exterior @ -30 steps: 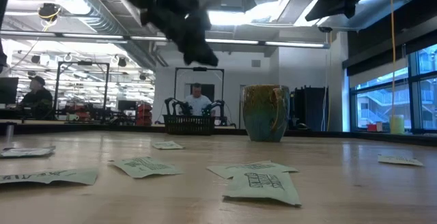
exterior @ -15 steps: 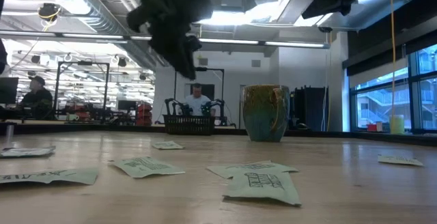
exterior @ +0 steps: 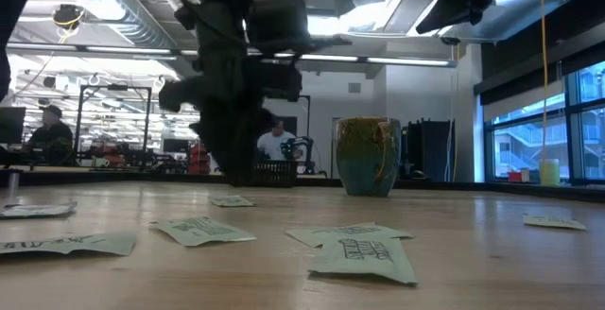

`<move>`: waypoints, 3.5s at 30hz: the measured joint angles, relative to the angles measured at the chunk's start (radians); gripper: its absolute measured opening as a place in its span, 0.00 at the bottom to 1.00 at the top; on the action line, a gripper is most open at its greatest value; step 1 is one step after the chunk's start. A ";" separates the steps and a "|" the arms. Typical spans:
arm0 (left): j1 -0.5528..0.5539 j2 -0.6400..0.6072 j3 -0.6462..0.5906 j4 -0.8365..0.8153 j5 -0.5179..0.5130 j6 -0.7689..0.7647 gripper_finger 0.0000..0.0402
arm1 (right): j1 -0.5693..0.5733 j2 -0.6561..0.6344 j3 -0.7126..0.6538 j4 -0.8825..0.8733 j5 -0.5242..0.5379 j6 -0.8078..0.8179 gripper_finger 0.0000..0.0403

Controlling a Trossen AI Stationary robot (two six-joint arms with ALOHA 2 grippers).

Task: Pick and place Stevia / Truvia into bins
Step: Put the stevia packet into the black container

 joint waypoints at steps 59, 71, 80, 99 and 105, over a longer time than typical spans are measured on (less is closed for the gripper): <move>0.761 -0.027 0.138 0.162 0.011 -0.331 0.01 | -0.060 -0.001 0.000 -0.007 0.000 0.036 0.04; 0.761 0.018 0.138 0.169 -0.020 -0.276 0.05 | -0.060 -0.001 0.000 -0.008 0.000 0.036 0.04; 0.769 -0.026 0.190 0.100 -0.024 -0.204 0.19 | -0.060 -0.001 0.000 -0.009 0.000 0.036 0.04; 0.391 -0.376 0.218 -0.443 -0.022 -0.045 0.28 | -0.060 0.000 0.000 -0.017 0.000 0.029 0.04; 0.245 -0.384 0.183 -0.704 0.007 -0.244 0.31 | -0.060 0.000 0.000 -0.018 0.000 0.029 0.04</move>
